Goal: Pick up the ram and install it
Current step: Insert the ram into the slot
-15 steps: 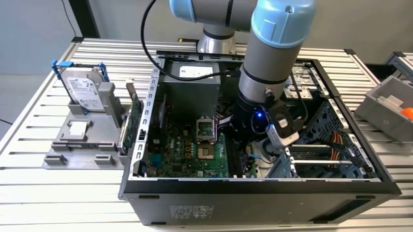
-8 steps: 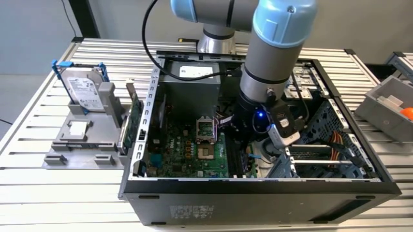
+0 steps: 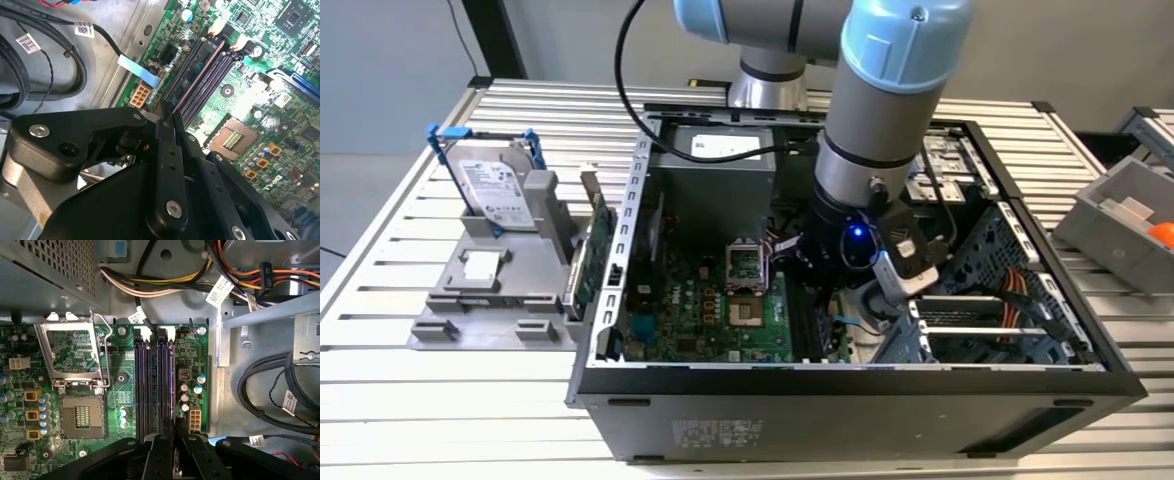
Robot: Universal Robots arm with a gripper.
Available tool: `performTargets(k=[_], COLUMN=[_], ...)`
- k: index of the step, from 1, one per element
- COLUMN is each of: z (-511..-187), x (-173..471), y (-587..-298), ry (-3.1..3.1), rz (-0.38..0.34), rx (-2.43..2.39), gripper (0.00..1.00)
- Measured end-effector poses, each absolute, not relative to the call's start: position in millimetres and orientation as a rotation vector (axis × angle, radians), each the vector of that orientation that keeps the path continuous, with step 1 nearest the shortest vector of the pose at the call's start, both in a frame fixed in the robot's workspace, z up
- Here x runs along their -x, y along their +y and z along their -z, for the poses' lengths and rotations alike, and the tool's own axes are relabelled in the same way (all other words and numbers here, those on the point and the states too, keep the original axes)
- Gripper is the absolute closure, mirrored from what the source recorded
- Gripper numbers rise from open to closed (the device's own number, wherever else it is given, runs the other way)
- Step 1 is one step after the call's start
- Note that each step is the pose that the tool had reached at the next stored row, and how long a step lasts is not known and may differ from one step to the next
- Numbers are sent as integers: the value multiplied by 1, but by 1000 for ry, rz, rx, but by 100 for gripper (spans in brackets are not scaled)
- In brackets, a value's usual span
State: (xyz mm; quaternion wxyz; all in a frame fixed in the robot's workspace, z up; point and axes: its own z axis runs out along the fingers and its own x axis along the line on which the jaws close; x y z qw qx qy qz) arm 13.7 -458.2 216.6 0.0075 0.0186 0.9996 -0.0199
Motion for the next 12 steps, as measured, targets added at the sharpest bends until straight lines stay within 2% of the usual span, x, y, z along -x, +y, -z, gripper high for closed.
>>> performTargets(k=[12], z=[-225], x=[-14], y=[-456], ry=[3130], rz=[63], rx=[-58], gripper=[100])
